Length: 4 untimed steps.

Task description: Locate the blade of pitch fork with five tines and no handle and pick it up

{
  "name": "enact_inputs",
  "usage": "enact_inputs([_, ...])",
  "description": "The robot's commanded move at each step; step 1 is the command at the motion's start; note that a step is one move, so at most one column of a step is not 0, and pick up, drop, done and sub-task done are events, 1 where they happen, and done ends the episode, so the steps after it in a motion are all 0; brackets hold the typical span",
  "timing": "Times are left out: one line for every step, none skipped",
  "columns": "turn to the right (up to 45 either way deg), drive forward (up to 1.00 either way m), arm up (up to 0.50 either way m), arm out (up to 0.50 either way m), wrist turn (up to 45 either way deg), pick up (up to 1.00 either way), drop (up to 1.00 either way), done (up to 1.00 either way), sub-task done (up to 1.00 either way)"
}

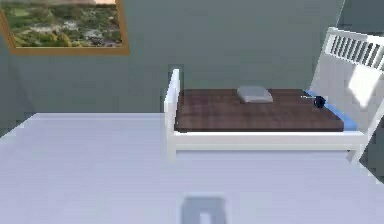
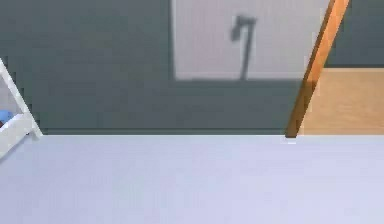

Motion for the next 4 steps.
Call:
enact_inputs([45.0,0.0,0.0,0.0,0.0,0.0,0.0,0.0,0.0])
enact_inputs([45.0,0.0,0.0,0.0,0.0,0.0,0.0,0.0,0.0])
enact_inputs([45.0,0.0,0.0,0.0,0.0,0.0,0.0,0.0,0.0])
enact_inputs([0.0,1.0,0.0,0.0,0.0,0.0,0.0,0.0,0.0])
